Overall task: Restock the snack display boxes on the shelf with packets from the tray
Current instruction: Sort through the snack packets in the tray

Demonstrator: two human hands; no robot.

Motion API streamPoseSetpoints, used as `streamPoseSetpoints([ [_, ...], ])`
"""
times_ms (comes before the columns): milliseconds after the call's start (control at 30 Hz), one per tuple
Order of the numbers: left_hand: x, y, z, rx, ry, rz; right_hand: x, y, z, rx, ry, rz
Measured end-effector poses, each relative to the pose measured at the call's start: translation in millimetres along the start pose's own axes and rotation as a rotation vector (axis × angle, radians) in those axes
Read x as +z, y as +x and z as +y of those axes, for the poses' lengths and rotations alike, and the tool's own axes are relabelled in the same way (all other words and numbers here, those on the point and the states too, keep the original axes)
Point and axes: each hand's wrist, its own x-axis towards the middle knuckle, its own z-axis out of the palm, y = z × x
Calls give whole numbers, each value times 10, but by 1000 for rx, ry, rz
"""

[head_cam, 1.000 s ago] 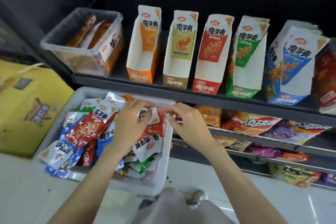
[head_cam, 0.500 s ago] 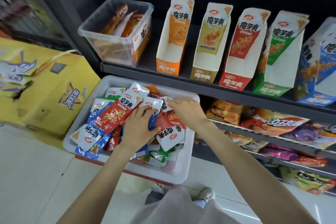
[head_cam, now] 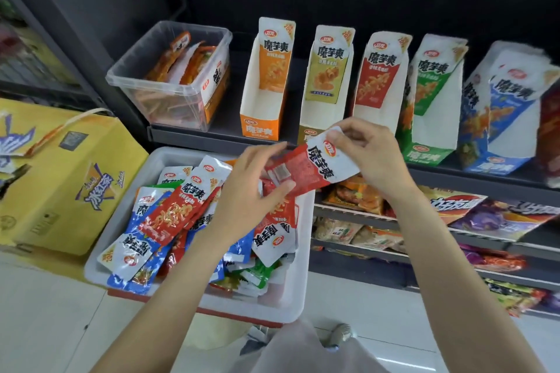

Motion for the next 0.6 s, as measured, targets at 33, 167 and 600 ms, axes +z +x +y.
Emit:
streamPoseSetpoints([
  [33,-4,35,26,9,-13,29,-59,-11,-34,-8,12,-16],
  [167,-68,235,263,43,-87,-124,-299,-59,-159,-87,62,-35],
  [600,346,777,482,917,262,488,-851,-172,-166,308,117,151],
])
